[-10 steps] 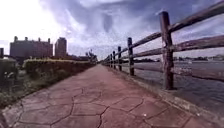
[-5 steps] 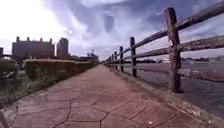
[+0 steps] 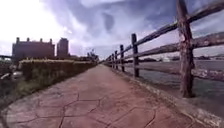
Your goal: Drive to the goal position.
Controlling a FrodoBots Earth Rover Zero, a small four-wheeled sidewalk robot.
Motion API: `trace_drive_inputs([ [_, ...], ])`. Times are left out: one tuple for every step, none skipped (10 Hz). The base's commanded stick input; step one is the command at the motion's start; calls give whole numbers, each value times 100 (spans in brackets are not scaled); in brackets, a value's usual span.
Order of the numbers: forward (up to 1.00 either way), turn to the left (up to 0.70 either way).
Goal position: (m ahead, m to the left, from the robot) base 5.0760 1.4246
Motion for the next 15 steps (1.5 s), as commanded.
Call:
trace_drive_inputs([
  [70,6],
  [70,6],
  [70,6],
  [70,6],
  [70,6],
  [70,6],
  [70,6],
  [70,6],
  [70,6],
  [70,6],
  [70,6],
  [70,6],
  [70,6],
  [70,6],
  [70,6],
])
